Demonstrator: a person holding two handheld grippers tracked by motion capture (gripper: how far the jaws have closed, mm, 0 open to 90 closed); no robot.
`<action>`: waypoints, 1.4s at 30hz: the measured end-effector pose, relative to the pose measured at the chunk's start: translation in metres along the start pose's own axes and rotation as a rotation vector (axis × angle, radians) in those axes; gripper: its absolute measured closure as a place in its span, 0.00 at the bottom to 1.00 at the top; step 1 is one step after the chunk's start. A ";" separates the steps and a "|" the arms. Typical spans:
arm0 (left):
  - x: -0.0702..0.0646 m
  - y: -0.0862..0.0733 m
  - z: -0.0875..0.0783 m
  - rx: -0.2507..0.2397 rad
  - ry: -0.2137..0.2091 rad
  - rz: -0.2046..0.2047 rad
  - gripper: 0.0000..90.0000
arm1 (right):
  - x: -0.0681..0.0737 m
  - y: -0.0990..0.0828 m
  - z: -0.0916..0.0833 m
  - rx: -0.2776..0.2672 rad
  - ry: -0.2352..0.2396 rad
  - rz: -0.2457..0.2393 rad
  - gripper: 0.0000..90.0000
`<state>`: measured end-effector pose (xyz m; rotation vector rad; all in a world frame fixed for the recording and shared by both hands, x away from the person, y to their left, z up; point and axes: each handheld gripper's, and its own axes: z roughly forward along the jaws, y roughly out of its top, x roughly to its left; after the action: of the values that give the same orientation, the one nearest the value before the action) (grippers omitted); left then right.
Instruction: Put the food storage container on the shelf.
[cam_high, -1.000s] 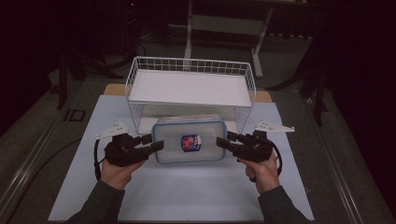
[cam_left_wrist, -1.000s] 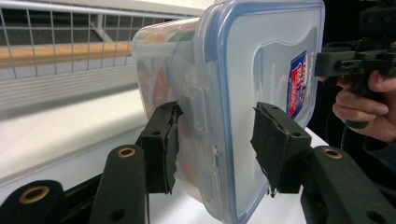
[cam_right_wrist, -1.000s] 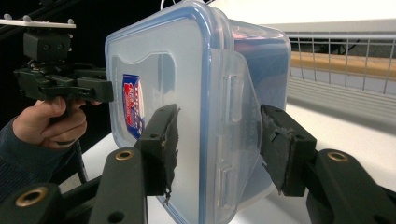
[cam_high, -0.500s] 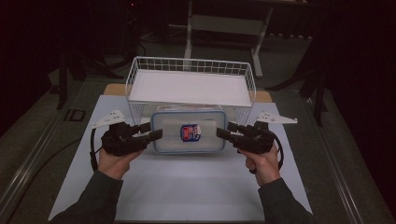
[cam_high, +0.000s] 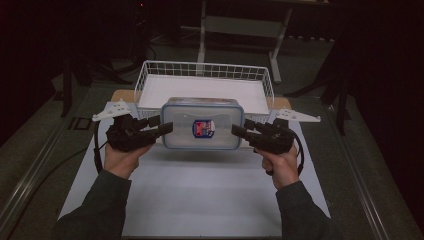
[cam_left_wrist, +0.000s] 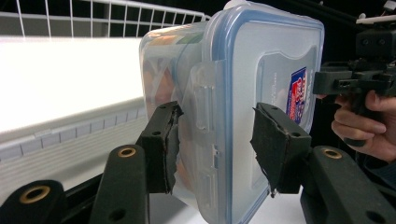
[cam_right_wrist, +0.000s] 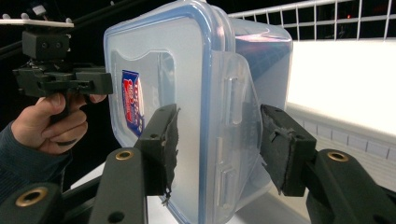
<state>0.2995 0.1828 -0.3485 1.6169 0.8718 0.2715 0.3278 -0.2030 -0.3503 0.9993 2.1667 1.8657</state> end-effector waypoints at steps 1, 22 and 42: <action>0.001 0.002 0.001 -0.004 0.002 0.000 0.57 | -0.001 0.002 0.000 -0.004 0.000 0.001 0.54; 0.030 0.050 0.022 -0.056 -0.010 -0.017 0.57 | -0.023 0.054 0.017 -0.084 -0.017 -0.009 0.54; 0.069 0.056 0.053 -0.050 -0.014 -0.143 0.57 | -0.055 0.057 0.043 -0.065 -0.064 0.115 0.54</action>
<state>0.4007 0.1893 -0.3305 1.5011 0.9583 0.1798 0.4142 -0.1945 -0.3264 1.1769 2.0399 1.9111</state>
